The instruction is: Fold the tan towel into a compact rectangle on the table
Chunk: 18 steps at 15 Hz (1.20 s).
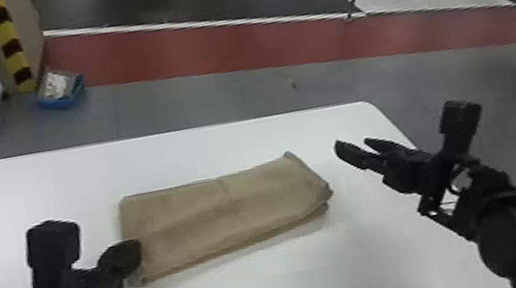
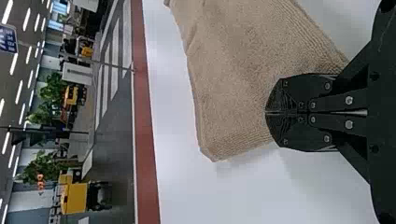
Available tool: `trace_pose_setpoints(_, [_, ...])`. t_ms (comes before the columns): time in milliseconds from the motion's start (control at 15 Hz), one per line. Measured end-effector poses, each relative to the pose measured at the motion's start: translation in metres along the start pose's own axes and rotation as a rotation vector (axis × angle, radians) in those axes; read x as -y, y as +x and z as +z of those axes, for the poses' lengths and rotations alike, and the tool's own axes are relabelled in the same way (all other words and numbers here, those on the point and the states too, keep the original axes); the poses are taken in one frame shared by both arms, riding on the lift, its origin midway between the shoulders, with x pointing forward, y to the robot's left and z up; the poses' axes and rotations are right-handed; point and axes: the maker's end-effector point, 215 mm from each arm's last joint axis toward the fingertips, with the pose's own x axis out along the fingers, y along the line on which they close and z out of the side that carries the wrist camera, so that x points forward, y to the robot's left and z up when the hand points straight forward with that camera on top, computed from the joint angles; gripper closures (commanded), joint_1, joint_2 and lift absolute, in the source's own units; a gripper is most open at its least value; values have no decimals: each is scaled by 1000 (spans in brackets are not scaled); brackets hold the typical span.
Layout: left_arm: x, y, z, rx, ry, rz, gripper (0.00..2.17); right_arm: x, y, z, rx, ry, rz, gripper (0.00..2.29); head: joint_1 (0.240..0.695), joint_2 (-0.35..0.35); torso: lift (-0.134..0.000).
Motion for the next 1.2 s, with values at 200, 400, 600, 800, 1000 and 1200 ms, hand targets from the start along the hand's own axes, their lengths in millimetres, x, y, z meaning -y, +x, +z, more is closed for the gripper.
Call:
trace_pose_setpoints(200, [-23,-4,3,0,6,29,1345,9,-18,8,27,-10,-18,53,695,-286,-124])
trace_pose_setpoints(400, [-46,-12,10,5,9,58,1345,11,-25,8,31,-10,-25,53,695,-269,-124])
trace_pose_setpoints(600, [-56,-35,29,51,0,70,1345,12,-24,4,20,-17,-37,53,695,-251,-124])
trace_pose_setpoints(800, [-45,-59,51,108,-8,46,1345,10,-17,5,8,-26,-55,130,695,-251,-124])
trace_pose_setpoints(1000, [-16,-49,57,118,-2,-10,1345,-4,0,3,-8,-30,-37,441,695,-262,-124])
trace_pose_setpoints(1200, [20,-18,46,82,42,-67,1345,-14,21,-18,-126,-19,-50,424,695,-280,-124])
